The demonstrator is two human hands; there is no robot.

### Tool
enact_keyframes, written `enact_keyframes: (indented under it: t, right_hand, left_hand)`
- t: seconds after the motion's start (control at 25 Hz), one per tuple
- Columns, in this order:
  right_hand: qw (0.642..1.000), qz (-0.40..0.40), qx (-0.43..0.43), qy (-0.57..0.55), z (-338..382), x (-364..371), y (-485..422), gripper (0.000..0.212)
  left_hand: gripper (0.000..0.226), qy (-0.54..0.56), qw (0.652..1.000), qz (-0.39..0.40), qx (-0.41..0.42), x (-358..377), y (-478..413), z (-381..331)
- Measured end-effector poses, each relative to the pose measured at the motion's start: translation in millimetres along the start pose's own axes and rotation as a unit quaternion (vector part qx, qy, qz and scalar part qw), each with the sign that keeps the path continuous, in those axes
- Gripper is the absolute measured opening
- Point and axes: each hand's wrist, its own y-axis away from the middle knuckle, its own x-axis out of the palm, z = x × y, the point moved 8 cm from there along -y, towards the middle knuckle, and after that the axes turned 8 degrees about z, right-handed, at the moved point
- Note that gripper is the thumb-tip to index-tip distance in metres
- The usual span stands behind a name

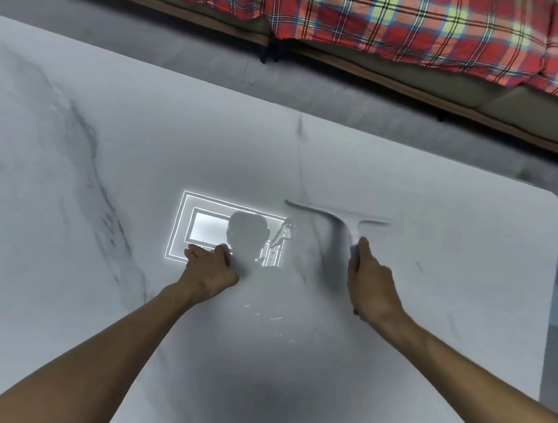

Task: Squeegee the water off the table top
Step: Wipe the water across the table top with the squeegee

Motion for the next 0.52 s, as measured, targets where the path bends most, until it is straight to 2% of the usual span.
enact_keyframes:
  t: [0.04,0.2,0.36,0.44,0.52]
  right_hand:
    - [1.0,0.003,-0.007,0.006,-1.2,3.9,7.9,0.043]
    - [0.992,-0.093,-0.079,-0.032,38.5,-45.2,-13.9,0.031]
    - [0.984,-0.103,-0.144,-0.032,96.2,-66.6,-62.9,0.016]
    - [0.98,-0.091,-0.176,0.001,106.5,-47.3,-62.7,0.017]
    - [0.973,-0.074,-0.213,0.054,93.8,-14.3,-49.8,0.029]
  left_hand:
    - [0.048,-0.003,1.0,-0.004,0.009,0.0,2.4,0.6]
    - [0.028,-0.001,0.996,-0.059,0.06,0.7,17.0,12.2]
    - [0.033,0.036,0.989,-0.126,0.062,11.1,34.9,30.9]
    - [0.036,0.023,0.989,-0.133,0.059,26.8,45.5,40.1]
    - [0.038,0.013,0.991,-0.121,0.051,48.5,56.7,50.8]
